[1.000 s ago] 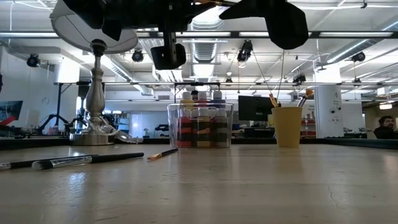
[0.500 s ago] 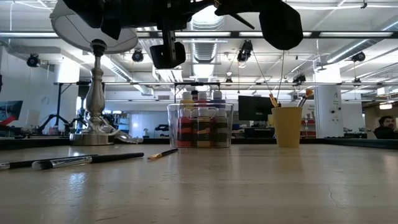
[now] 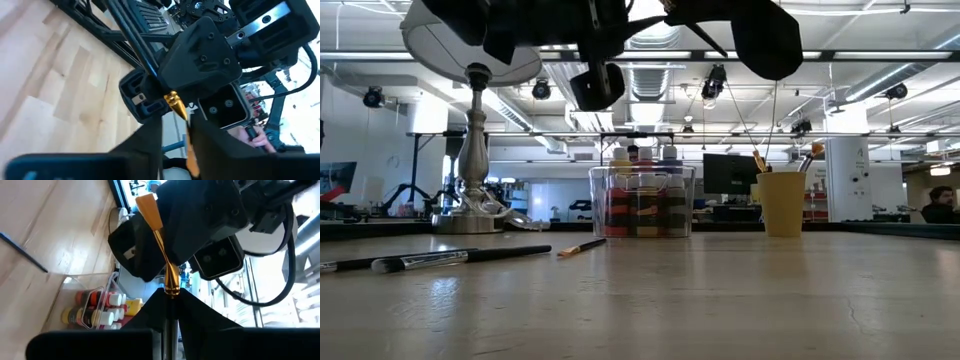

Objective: Pick & Place Paint Supplies
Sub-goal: Put the gold paint brush into the cup

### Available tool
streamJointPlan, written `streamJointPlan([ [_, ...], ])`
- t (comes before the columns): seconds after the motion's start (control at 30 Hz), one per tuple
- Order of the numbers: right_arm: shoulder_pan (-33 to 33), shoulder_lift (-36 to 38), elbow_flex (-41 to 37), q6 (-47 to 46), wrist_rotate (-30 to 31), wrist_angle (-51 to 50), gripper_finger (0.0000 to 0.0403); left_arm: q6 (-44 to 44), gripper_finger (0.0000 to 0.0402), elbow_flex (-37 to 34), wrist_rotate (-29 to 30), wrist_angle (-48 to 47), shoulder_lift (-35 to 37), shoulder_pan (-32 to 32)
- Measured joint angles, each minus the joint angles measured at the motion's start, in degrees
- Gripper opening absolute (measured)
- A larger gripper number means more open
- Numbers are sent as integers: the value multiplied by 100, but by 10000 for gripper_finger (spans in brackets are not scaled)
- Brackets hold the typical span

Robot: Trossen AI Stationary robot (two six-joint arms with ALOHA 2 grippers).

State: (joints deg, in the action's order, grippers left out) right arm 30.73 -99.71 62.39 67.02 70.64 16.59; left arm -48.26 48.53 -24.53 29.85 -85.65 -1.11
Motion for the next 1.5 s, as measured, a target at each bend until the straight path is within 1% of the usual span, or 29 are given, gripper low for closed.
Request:
streamJointPlan([
  [0.07,28,6,-1,-199,7,-39,22,256,125,0,-102,-25,37,97],
  [0.17,83,25,2,-592,114,-292,22,664,156,-4,-365,-124,175,279],
  [0.27,130,27,2,-1032,147,-681,22,1019,172,-4,-410,-319,401,431],
  [0.37,153,86,2,-1691,152,-1178,22,1437,175,-6,-436,-655,599,568],
  [0.43,152,197,2,-2347,148,-1626,22,1766,175,-7,-307,-894,760,629],
  [0.53,129,539,0,-3668,76,-2569,22,2380,174,-7,276,-1418,1004,629],
  [0.6,53,908,0,-4750,-251,-3410,22,2802,174,-20,817,-1710,1121,596],
  [0.7,-215,1544,-8,-6305,-1325,-4430,22,3199,174,-127,1517,-1715,1251,562],
  [0.73,-345,1750,-21,-6689,-1684,-4625,22,3291,174,-173,1710,-1661,1268,559],
  [0.8,-610,2145,-113,-7156,-2259,-4806,22,3445,174,-285,2088,-1499,1272,553],
  [0.9,-973,2623,-334,-7293,-2709,-4708,22,3644,174,-505,2491,-1116,1260,542],
  [0.97,-1187,2922,-507,-7283,-2724,-4591,22,3739,174,-743,2640,-675,1255,537],
  [1.03,-1395,3213,-694,-7269,-2726,-4419,22,3793,174,-1055,2669,-119,1249,527],
  [1.17,-1811,3769,-1128,-7127,-2718,-3985,22,3811,174,-1724,2671,1302,1240,529],
  [1.3,-2267,4294,-1736,-6682,-2715,-2739,22,3898,174,-2236,2671,2299,1240,529],
  [1.4,-2632,4586,-2222,-6389,-2716,-1747,21,3982,174,-2434,2674,2558,1240,529],
  [1.5,-3002,4771,-2675,-6119,-2708,-832,21,4010,174,-2450,2677,2574,1240,529],
])
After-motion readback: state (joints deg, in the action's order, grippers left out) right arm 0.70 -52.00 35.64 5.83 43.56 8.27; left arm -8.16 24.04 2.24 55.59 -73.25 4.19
